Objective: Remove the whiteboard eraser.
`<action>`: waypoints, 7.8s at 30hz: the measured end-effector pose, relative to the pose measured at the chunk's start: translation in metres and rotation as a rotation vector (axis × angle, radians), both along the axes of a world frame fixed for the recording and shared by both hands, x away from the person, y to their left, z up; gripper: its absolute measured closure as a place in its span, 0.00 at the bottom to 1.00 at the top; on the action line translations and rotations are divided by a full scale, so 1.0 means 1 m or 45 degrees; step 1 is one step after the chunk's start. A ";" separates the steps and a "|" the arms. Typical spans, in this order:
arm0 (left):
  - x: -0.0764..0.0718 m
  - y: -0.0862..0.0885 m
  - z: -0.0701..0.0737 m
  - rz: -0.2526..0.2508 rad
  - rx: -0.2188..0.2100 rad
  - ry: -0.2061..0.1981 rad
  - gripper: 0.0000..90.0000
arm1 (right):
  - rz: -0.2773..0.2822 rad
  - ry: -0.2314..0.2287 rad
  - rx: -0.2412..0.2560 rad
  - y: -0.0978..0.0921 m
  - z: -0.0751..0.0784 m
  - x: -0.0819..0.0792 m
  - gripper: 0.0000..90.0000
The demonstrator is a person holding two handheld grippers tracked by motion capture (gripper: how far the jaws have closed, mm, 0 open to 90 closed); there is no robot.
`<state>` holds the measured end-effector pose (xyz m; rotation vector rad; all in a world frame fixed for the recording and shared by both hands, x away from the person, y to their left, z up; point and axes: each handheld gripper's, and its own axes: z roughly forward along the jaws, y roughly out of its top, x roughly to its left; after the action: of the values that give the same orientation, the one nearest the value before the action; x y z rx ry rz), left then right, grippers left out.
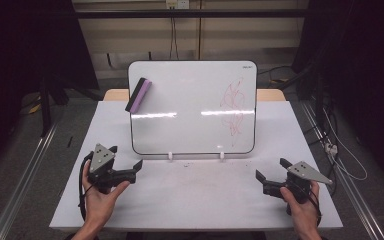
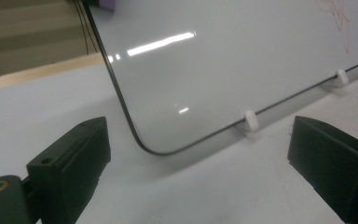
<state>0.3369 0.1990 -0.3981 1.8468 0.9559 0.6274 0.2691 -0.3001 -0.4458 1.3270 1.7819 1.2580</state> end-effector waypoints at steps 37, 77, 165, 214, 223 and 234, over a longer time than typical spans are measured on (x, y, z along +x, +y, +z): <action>0.106 -0.026 0.065 0.084 0.154 -0.168 0.32 | 0.010 0.021 0.021 0.002 0.000 0.007 0.04; 0.113 -0.037 0.060 0.149 0.259 -0.138 0.71 | 0.067 0.022 -0.019 0.007 -0.002 0.007 0.04; 0.038 -0.113 0.049 -0.265 -0.216 -0.113 0.71 | 0.344 -0.327 0.472 0.114 0.047 0.065 0.07; 0.029 -0.143 0.021 -0.359 -0.219 -0.039 0.69 | 0.209 -0.249 0.788 0.144 0.042 0.084 0.46; 0.033 -0.140 0.019 -0.340 -0.181 0.001 0.36 | 0.178 -0.277 0.690 0.135 0.043 0.084 0.47; 0.040 -0.118 0.020 -0.297 -0.165 0.066 0.10 | 0.164 -0.281 0.556 0.123 0.044 0.084 0.47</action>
<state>0.3766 0.0806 -0.3780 1.8315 0.7802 0.3692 0.3536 -0.1774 -0.4018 1.2480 1.5094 1.8670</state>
